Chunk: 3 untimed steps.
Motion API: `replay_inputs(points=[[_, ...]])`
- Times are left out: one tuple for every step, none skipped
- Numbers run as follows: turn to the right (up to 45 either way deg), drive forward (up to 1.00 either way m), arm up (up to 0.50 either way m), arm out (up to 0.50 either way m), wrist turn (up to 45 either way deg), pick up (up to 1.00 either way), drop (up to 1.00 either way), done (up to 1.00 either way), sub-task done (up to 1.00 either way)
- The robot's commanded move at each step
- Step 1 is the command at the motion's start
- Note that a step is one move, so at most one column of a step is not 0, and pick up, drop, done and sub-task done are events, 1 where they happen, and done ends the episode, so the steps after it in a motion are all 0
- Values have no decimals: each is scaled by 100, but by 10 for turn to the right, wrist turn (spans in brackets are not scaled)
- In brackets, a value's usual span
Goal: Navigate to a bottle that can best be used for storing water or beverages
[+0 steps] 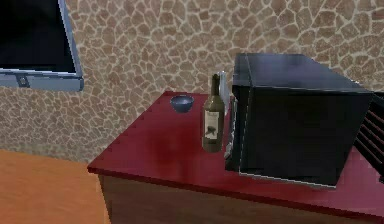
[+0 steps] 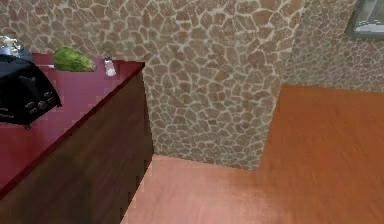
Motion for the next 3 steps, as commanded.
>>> replay_inputs(points=[[60,0,0,0,0,0,0,0,0],[0,100,0,0,0,0,0,0,0],[0,0,0,0,0,0,0,100,0]])
